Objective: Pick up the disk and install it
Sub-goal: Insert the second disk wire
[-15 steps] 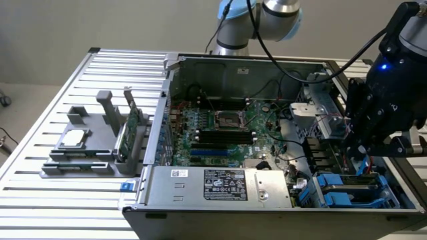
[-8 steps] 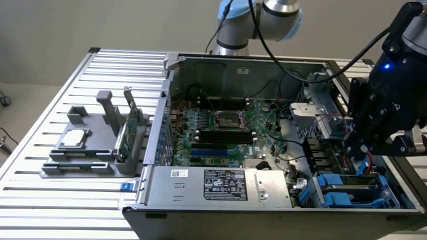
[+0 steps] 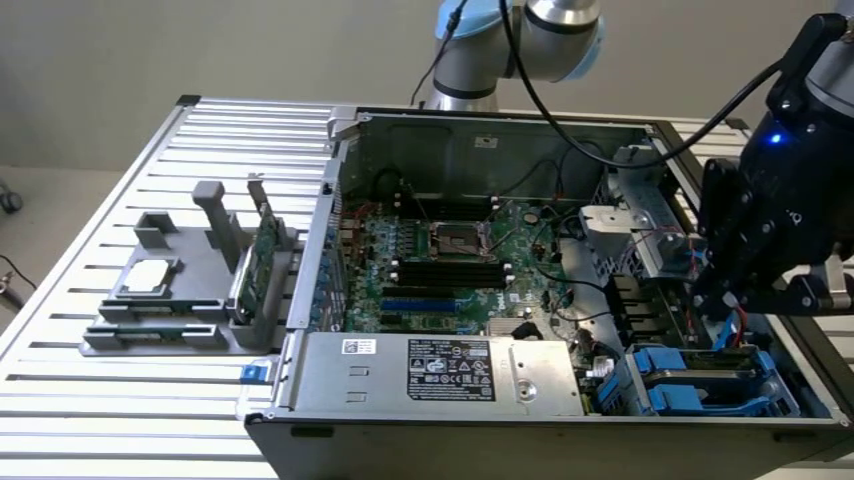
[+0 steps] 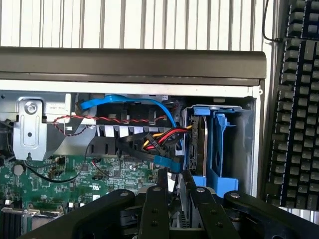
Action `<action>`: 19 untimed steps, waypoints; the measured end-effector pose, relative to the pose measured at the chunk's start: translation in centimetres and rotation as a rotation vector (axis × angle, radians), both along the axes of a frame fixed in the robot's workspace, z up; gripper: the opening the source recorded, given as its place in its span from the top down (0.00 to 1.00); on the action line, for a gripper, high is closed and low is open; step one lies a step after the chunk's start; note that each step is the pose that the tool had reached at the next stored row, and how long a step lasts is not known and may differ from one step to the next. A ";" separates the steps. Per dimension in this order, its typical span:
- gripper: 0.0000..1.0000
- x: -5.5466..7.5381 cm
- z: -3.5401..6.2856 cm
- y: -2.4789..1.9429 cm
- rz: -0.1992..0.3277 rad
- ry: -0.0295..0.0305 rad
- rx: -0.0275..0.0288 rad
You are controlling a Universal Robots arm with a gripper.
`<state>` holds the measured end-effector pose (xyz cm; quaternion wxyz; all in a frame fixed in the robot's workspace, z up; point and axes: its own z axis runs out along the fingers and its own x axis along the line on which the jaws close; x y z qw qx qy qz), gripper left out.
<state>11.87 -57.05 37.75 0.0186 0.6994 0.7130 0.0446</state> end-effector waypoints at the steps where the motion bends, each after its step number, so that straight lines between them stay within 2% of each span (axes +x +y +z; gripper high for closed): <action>1: 0.75 0.0 -0.05 0.00 0.000 0.0000 0.0000; 12: 0.75 0.3 -0.64 0.02 -0.003 0.0000 -0.0002; 13: 0.77 0.3 -0.65 0.02 -0.003 0.0000 -0.0002; 14: 0.83 0.3 -0.65 0.02 -0.003 0.0000 -0.0002; 19: 0.84 0.3 -0.71 0.02 -0.005 0.0000 0.0001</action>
